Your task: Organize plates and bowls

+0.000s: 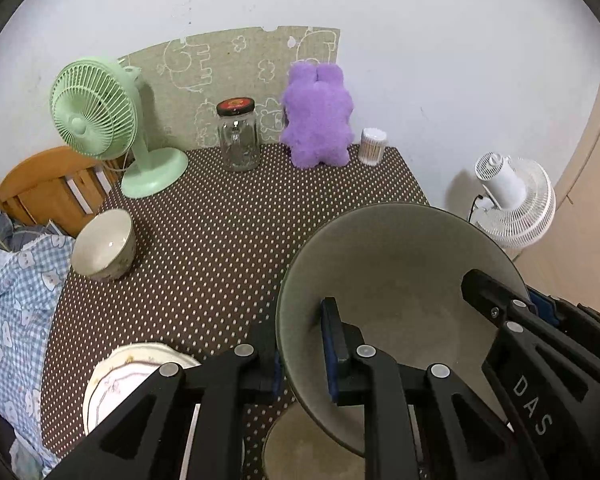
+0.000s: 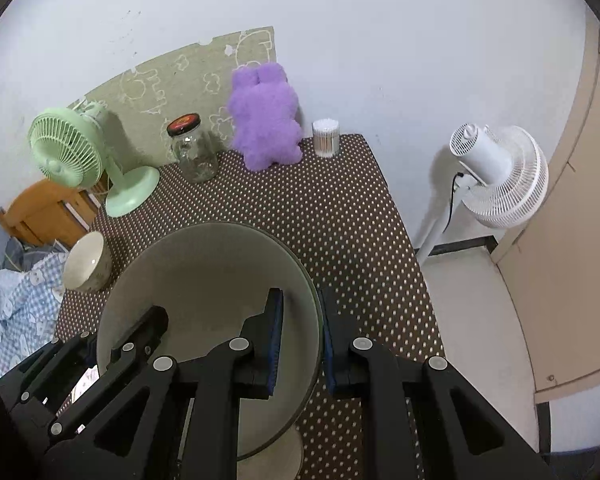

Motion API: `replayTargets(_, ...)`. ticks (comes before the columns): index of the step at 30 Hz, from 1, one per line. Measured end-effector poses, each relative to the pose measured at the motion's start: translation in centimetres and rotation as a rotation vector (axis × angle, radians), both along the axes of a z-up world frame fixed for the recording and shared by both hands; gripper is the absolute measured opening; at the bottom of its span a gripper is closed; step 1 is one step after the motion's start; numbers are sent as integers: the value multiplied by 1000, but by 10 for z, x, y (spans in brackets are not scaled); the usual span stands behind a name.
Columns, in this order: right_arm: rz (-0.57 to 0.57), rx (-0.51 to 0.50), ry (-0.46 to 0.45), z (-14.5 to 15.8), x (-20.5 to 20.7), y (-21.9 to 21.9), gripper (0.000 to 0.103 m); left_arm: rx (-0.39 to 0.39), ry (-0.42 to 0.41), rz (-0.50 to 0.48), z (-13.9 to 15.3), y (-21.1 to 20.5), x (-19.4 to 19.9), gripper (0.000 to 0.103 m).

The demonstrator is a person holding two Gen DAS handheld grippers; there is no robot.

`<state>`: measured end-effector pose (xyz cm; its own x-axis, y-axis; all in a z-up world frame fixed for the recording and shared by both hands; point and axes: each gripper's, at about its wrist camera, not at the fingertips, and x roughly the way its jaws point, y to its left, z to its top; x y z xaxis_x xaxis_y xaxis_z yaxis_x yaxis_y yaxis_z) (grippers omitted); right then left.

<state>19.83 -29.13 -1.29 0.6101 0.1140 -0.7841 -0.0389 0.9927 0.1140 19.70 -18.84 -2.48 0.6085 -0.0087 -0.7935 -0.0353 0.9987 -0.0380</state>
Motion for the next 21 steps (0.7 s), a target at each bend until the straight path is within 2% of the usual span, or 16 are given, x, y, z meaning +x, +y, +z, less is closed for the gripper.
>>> replayTargets(11, -16, -20, 59, -28, -38, 15, 20, -6, 62, -19, -27, 11, -32, 15)
replayTargets(21, -26, -42, 117, -52, -52, 20, 20, -12, 121, -36, -50, 15, -44, 15)
